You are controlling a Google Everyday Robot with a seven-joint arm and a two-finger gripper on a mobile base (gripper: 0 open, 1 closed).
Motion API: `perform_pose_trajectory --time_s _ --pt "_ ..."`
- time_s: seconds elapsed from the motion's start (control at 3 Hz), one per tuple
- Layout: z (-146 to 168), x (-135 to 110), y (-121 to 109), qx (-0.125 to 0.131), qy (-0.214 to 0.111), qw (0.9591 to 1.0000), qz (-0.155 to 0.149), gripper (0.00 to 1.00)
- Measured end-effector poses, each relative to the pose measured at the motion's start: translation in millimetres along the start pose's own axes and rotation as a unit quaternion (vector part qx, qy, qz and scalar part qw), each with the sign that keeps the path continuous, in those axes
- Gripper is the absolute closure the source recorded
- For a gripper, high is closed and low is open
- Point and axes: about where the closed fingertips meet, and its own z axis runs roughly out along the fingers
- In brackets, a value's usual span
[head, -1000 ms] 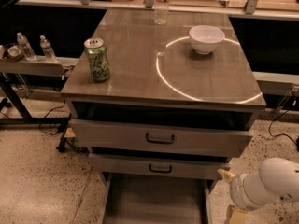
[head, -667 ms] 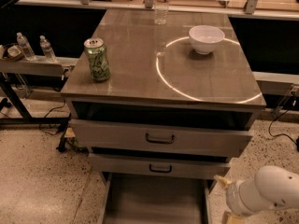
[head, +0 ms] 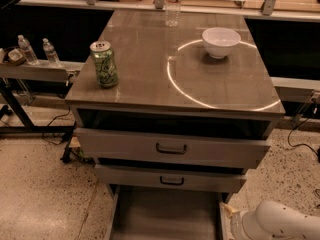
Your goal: Close bottom drawer
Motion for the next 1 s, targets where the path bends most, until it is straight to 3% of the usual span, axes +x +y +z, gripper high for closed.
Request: perform_pose_trajectory --time_s 0.33,1.0 --pt "43 27 11 -0.005 -0.009 1.0000 0.001 0.00" --pt "99 58 28 0.008 -0.011 0.9997 0.020 0.00"
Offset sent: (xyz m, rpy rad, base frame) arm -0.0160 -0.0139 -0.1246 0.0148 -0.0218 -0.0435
